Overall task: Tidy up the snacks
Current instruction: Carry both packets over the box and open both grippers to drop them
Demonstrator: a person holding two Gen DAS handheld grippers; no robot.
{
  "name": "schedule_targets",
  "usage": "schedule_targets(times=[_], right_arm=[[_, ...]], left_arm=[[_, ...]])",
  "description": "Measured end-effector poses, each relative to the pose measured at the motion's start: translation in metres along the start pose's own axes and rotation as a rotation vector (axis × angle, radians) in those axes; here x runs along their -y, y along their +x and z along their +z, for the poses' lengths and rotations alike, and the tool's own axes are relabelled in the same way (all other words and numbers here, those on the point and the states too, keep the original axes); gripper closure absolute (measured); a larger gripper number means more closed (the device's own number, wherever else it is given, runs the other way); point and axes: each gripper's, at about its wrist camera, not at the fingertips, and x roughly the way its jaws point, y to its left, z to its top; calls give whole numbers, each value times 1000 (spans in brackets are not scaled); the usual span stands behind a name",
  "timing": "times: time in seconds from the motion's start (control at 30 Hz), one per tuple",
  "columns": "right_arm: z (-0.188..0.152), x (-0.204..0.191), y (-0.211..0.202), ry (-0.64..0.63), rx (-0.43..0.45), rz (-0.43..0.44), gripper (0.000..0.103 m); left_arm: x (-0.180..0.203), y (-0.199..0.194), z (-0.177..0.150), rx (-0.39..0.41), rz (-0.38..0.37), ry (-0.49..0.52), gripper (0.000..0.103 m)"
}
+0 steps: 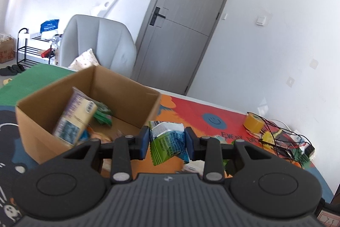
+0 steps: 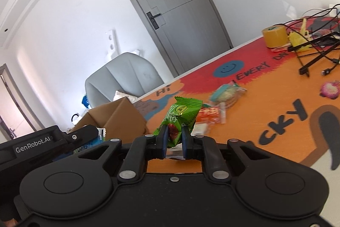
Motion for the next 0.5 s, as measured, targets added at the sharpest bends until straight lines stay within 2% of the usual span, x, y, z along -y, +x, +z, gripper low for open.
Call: schedule_targets(times=[0.37, 0.5], right_arm=[[8, -39, 23, -30, 7, 71, 88], [9, -52, 30, -45, 1, 90, 88]], left_arm=[[-40, -11, 27, 37, 69, -10, 69], [-51, -8, 35, 29, 84, -30, 69]])
